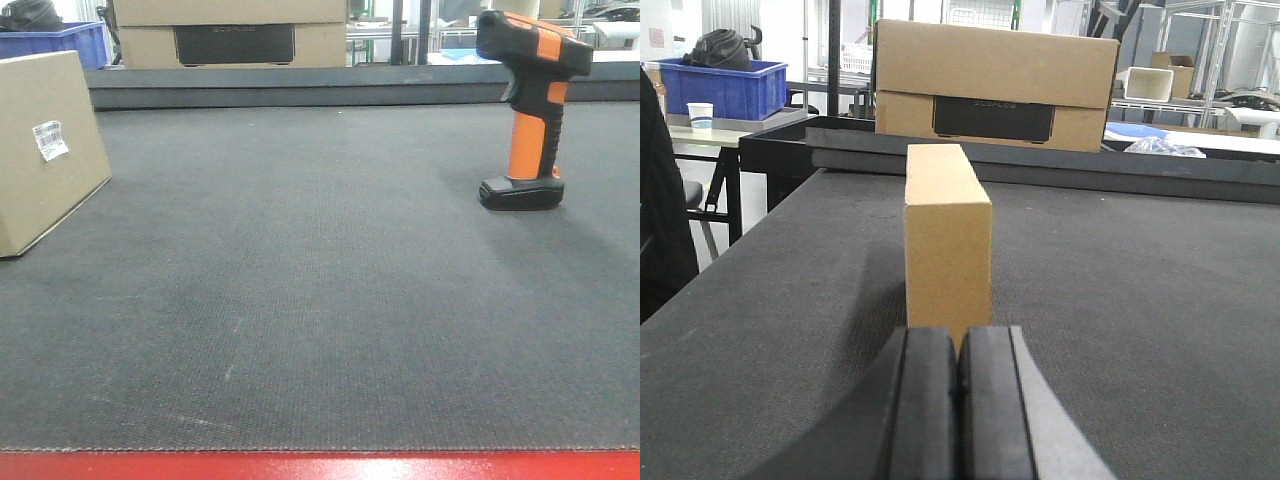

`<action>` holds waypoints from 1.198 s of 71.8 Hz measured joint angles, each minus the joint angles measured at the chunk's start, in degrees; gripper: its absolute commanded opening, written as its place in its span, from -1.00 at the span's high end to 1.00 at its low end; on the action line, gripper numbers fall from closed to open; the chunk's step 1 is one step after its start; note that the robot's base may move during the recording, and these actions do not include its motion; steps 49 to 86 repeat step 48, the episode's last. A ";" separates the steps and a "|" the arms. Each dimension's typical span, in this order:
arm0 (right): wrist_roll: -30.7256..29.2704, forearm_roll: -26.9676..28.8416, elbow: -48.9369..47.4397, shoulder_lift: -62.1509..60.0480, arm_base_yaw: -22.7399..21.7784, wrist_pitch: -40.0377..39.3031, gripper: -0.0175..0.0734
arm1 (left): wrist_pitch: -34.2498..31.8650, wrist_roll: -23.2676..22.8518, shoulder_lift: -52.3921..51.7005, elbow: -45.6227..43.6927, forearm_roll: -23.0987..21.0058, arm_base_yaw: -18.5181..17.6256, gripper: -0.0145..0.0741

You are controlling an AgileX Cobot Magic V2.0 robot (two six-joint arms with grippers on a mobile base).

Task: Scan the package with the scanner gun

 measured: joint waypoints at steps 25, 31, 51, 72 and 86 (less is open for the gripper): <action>0.00 0.00 0.00 0.00 0.00 0.00 0.95 | 0.13 0.00 0.00 0.00 0.00 0.00 0.92; 0.00 0.00 0.00 0.00 0.00 0.00 0.95 | 0.13 0.00 0.00 0.00 0.00 0.00 0.92; 0.00 0.00 0.00 0.00 0.00 0.00 0.95 | 0.13 0.11 0.00 0.09 0.00 0.00 0.92; 0.00 0.00 0.00 0.00 0.00 0.00 0.95 | 0.13 0.11 0.00 0.09 0.00 0.00 0.92; 0.00 0.00 0.00 0.00 0.00 0.00 0.95 | 0.13 0.11 0.00 0.09 0.00 0.00 0.92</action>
